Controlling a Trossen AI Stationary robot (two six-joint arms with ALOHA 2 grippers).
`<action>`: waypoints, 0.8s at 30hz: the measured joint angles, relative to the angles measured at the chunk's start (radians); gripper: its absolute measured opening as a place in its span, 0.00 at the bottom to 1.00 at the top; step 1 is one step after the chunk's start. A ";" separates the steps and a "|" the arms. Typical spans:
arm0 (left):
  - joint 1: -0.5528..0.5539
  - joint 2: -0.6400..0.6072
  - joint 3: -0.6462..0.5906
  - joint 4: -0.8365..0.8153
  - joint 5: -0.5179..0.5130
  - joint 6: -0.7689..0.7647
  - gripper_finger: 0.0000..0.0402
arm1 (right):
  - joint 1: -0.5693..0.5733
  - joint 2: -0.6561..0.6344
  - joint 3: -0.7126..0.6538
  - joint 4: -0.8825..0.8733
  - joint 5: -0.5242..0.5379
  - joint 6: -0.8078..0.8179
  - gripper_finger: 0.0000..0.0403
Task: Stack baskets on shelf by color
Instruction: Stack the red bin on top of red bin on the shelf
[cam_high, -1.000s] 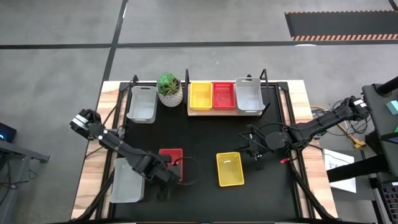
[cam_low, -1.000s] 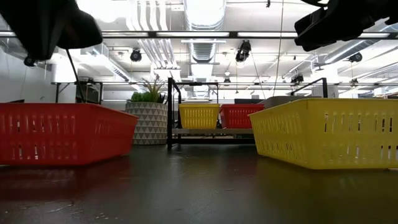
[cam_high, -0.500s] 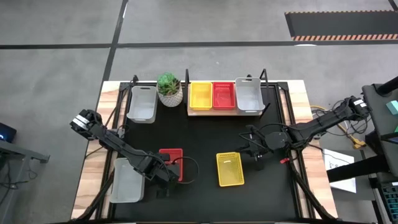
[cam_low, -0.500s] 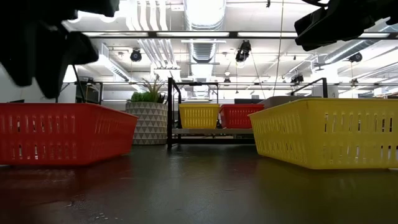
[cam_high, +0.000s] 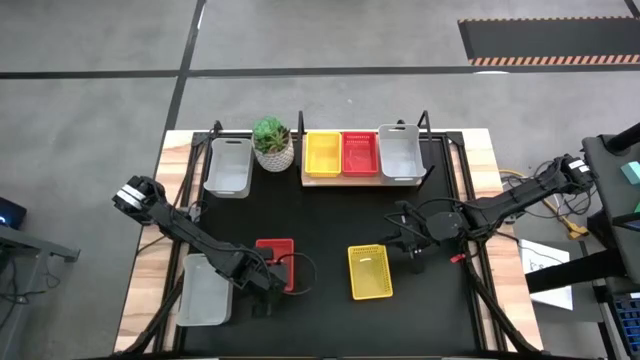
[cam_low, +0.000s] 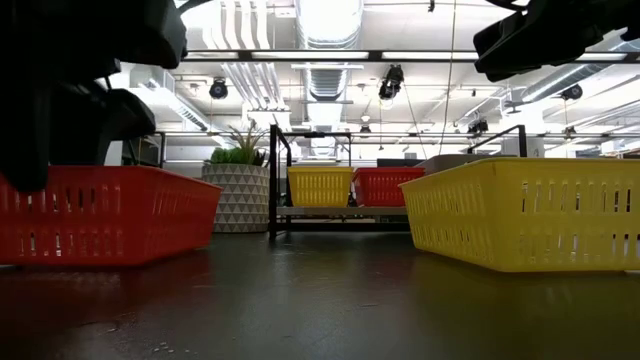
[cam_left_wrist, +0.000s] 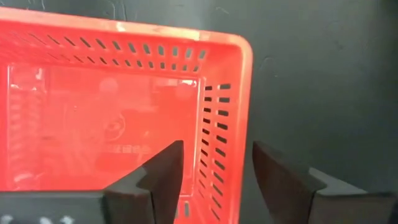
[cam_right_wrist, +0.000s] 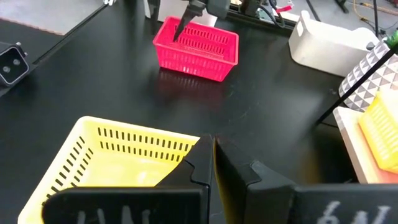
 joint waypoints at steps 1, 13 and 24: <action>0.000 0.000 -0.003 0.001 0.000 0.000 0.42 | 0.000 0.000 0.000 0.000 0.000 -0.004 0.02; 0.002 -0.001 0.028 -0.004 -0.006 0.060 0.02 | -0.038 -0.029 -0.064 0.199 -0.002 -0.278 0.02; 0.018 -0.002 0.259 -0.176 -0.172 0.140 0.00 | -0.114 -0.273 -0.104 0.215 -0.022 -0.379 0.02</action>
